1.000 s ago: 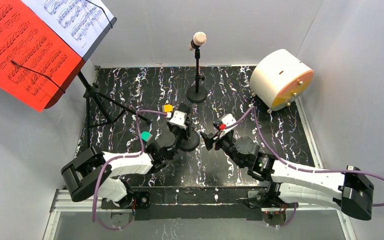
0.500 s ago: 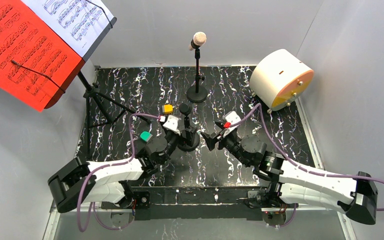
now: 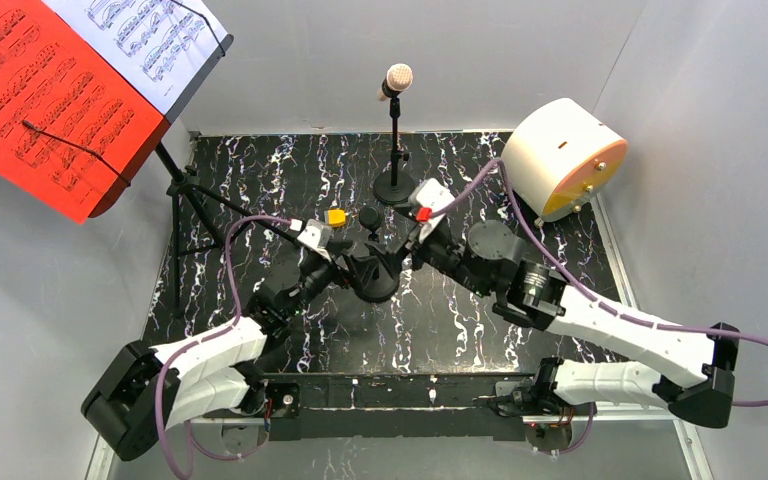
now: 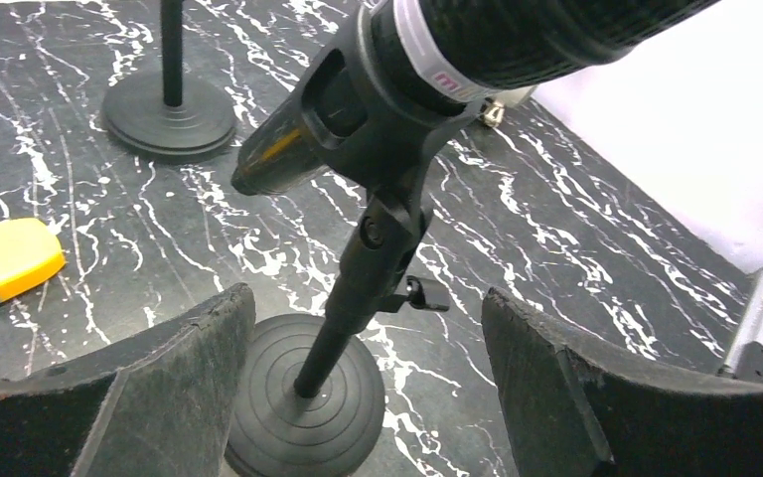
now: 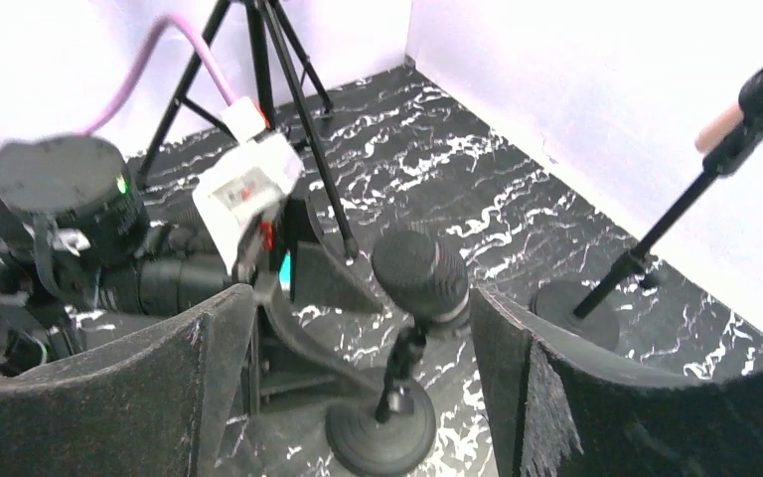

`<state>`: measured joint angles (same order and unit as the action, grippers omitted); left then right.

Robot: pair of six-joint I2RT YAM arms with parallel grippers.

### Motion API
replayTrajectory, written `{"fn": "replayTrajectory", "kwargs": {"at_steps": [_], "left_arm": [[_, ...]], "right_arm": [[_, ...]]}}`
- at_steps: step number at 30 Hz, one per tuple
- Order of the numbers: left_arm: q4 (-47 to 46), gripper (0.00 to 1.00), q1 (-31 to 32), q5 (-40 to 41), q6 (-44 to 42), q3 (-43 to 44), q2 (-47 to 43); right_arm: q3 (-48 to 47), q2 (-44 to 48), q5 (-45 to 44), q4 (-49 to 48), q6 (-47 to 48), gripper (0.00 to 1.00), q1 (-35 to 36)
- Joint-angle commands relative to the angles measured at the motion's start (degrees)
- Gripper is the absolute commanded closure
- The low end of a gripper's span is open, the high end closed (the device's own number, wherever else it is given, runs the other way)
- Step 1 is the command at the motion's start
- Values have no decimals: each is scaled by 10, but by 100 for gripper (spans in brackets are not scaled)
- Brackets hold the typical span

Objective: Pack up the instrument practice props
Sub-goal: Close the microphone stand at the center of the board, then remove the microphone from the microphone stand.

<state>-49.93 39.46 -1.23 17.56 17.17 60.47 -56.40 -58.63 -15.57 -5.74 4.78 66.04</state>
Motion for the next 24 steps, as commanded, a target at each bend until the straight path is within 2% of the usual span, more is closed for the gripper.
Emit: {"fn": "replayTrajectory", "kwargs": {"at_steps": [1, 8, 14, 20, 24], "left_arm": [[-3, 18, -21, -60, 23, -7, -14], [-3, 19, -40, -66, 41, 5, 14], [-4, 20, -42, -77, 36, 23, 34], [-9, 20, -45, -86, 38, 41, 54], [-15, 21, -45, -86, 42, 50, 68]], "right_arm": [[-99, -52, 7, 26, 6, 13, 1], [-222, -171, -88, 90, 2, 15, 1], [-287, -229, -148, 153, -18, 22, 1], [-297, -240, -159, 213, -42, 31, 1], [-267, -222, -141, 219, -60, 41, 1]]}}
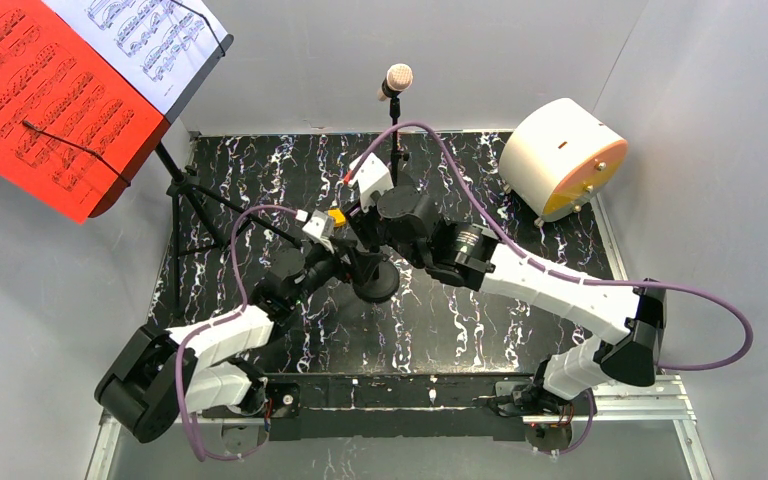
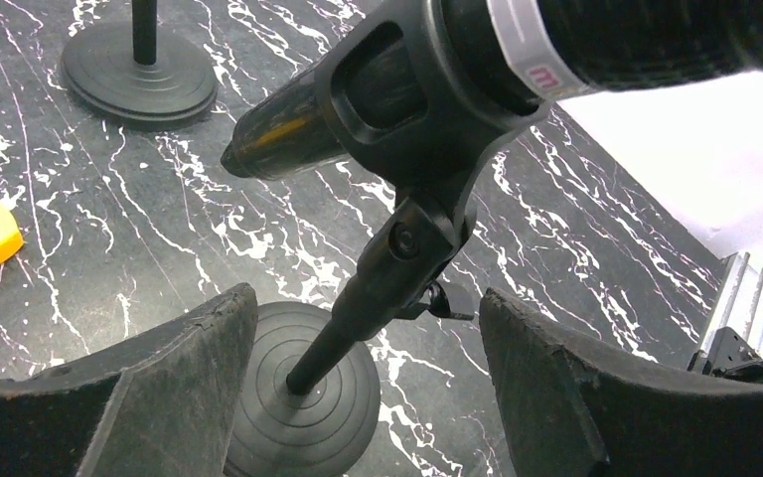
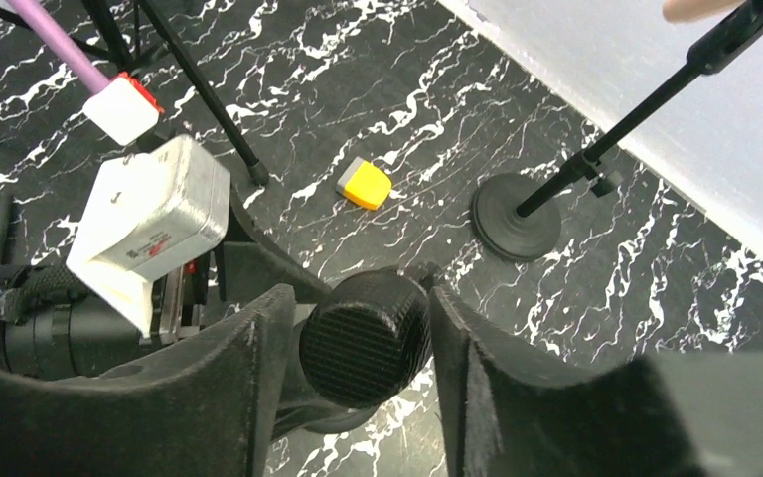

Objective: Pack up the instrument practice props
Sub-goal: Remove the microphone from the microphone stand.

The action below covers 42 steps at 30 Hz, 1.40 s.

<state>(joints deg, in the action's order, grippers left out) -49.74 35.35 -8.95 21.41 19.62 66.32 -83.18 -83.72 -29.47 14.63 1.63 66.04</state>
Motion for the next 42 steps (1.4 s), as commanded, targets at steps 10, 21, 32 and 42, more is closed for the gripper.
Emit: {"fn": "replayTrajectory", "kwargs": {"at_steps": [10, 21, 32, 42], "left_arm": [[-33, 29, -5, -2, 20, 53, 51], [-91, 66, -5, 18, 59, 46, 79], [-91, 94, -6, 168, 93, -17, 27], [-91, 98, -6, 164, 32, -36, 20]], "right_arm": [[120, 96, 62, -41, -32, 80, 1], [220, 136, 157, -111, 14, 95, 1], [337, 204, 144, -130, -30, 97, 1], [372, 244, 201, -57, -146, 89, 1]]}}
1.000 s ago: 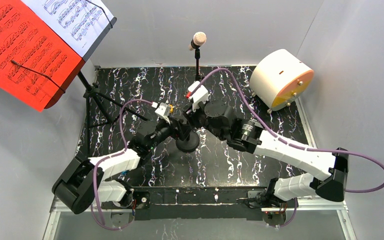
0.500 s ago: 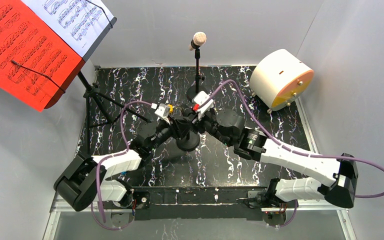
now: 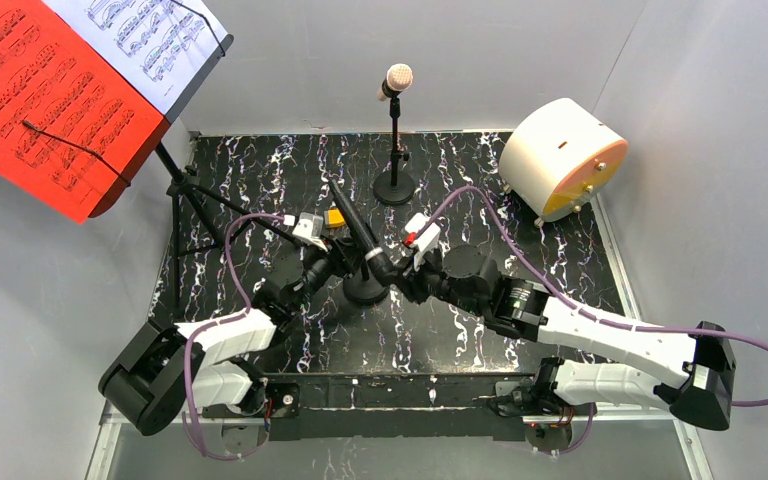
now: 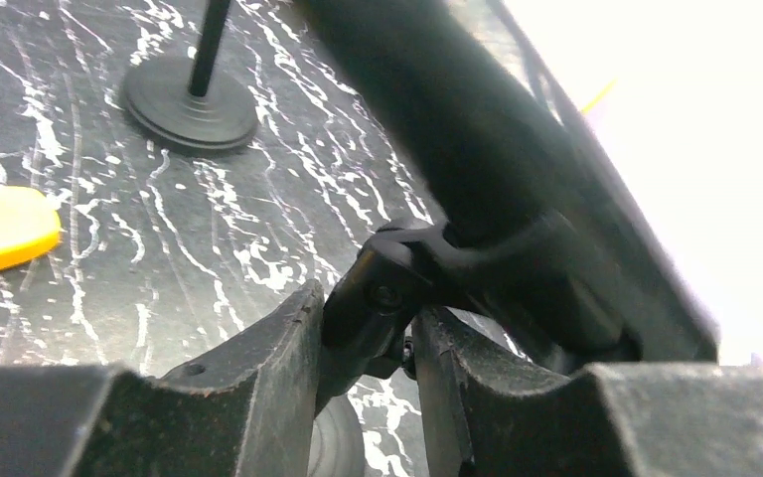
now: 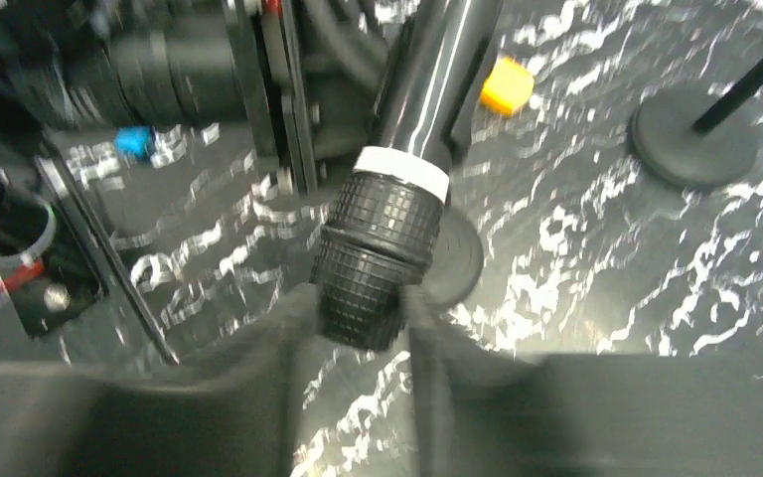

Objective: Pack up the instrument practice props
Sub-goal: Remove the microphone from the microphone stand.

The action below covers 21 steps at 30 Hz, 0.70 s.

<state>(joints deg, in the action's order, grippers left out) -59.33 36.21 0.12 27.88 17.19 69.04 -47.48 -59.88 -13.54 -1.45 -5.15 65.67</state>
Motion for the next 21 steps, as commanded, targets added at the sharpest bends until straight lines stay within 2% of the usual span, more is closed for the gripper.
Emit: {"fn": "replayTrajectory", "kwargs": {"at_steps": [1, 3, 6, 8, 11, 15, 21], "left_arm": [[5, 98, -15, 69, -43, -12, -7], [5, 99, -14, 61, -65, -11, -9], [5, 100, -15, 59, -86, -12, -11], [5, 100, -15, 54, -92, -11, -12], [4, 100, -15, 44, -96, -12, -11], [6, 100, -15, 41, -95, -10, -4], [5, 100, -14, 38, -81, -6, 3]], "right_arm": [[7, 5, 42, 113, -84, 86, 5], [-18, 1, 43, 135, -90, 76, 5], [-76, -14, 33, 171, -103, 48, 5], [-105, -23, 16, 188, -115, 35, 5], [-128, -31, 3, 187, -129, 22, 5], [-147, -45, -16, 170, -143, 13, 3], [-172, -95, -21, 156, -149, 11, -18]]}}
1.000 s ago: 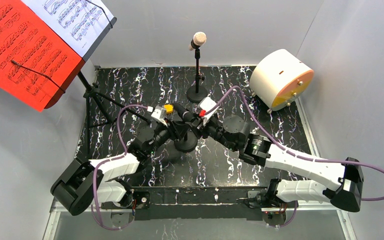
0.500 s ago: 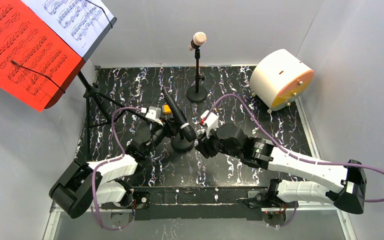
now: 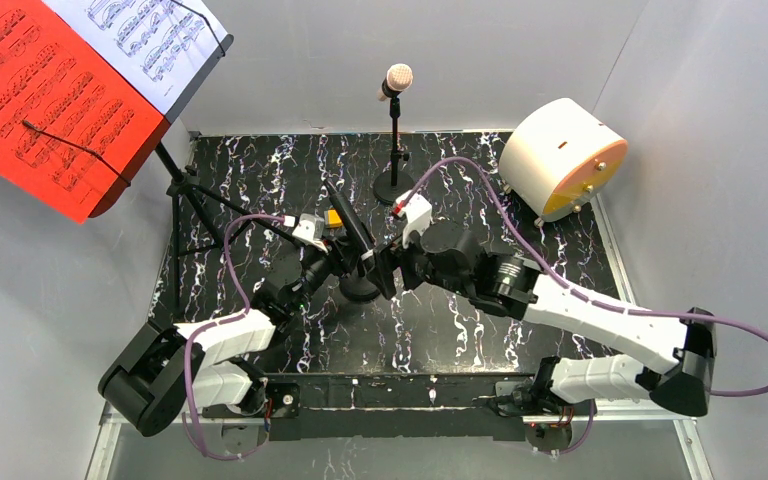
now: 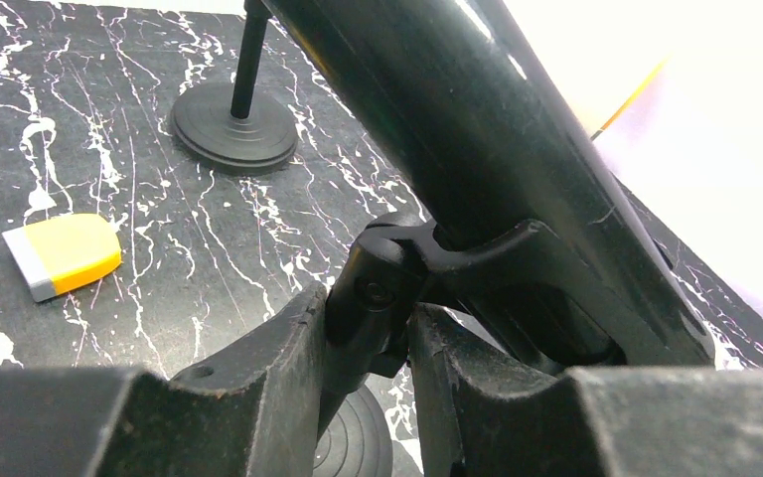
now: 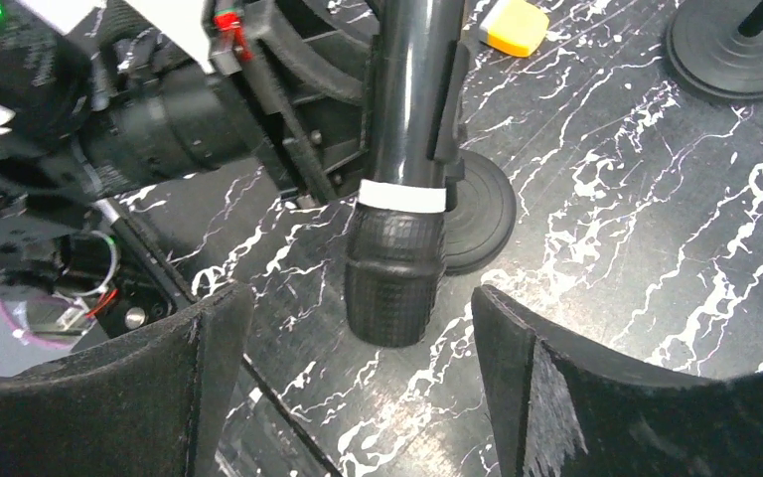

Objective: Pack up the instrument practice props
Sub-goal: Remove the microphone from the microphone stand.

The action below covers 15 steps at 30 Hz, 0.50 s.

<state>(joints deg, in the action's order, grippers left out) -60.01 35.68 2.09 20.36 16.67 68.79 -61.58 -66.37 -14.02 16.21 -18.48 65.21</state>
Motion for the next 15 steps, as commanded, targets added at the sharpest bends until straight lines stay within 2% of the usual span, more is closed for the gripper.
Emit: {"fn": "replayTrajectory", "kwargs": {"at_steps": [1, 7, 15], "left_arm": [[12, 100, -10, 16, -4, -1, 6], [12, 100, -10, 15, 2, -3, 3], [12, 100, -9, 18, 12, 4, 12]], "right_arm": [[-32, -37, -13, -26, -14, 11, -18], [-30, -78, 55, -55, -10, 11, -68], [-34, -123, 128, -94, 11, 20, -76]]}}
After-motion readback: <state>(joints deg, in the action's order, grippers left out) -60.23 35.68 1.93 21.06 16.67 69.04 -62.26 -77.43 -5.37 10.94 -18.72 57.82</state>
